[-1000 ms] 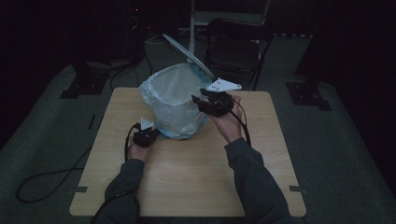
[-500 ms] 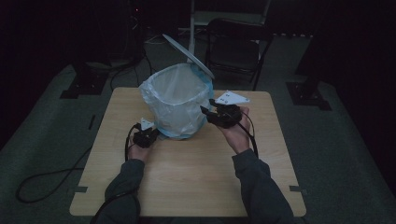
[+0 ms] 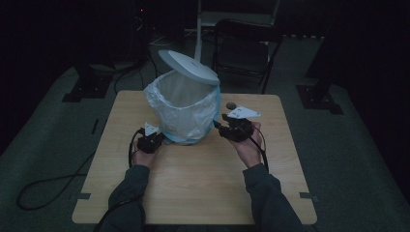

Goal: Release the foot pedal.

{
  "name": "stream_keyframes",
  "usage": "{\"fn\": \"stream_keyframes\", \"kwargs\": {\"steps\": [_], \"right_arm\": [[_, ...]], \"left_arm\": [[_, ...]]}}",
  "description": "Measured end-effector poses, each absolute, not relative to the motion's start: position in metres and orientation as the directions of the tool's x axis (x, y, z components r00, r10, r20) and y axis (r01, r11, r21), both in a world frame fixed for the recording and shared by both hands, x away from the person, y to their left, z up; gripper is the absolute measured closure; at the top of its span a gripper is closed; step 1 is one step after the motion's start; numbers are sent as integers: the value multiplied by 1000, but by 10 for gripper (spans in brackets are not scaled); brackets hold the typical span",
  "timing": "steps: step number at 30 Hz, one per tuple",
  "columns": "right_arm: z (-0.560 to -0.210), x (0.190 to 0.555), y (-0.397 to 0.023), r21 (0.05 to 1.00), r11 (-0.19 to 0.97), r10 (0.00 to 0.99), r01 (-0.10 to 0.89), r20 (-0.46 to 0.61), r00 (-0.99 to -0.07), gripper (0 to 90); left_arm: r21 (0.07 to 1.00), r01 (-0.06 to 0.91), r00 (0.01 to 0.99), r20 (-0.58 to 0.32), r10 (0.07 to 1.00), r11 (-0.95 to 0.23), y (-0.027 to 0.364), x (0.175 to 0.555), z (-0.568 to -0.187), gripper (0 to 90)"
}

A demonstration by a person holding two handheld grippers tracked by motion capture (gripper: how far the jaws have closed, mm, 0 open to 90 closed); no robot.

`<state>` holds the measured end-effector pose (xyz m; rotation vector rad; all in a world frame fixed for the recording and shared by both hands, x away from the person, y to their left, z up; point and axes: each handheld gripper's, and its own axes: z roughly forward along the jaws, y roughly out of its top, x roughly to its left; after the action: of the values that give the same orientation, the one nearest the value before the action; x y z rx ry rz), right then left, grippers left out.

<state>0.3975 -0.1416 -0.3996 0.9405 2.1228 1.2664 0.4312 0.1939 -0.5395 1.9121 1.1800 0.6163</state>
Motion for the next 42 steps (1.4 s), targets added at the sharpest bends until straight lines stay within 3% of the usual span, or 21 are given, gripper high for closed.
{"fn": "stream_keyframes", "kwargs": {"steps": [12, 22, 42], "right_arm": [[-426, 394, -165, 863, 336, 795, 376, -46, -605, 540], [-441, 388, -183, 847, 334, 815, 413, -39, -579, 540], [-518, 397, -203, 723, 371, 849, 583, -10, -528, 525]], "left_arm": [[831, 472, 443, 65, 894, -295, 190, 427, -539, 895], [868, 441, 454, 3, 891, -228, 198, 420, -535, 833], [869, 449, 449, -17, 893, -209, 203, 415, -535, 794]]}}
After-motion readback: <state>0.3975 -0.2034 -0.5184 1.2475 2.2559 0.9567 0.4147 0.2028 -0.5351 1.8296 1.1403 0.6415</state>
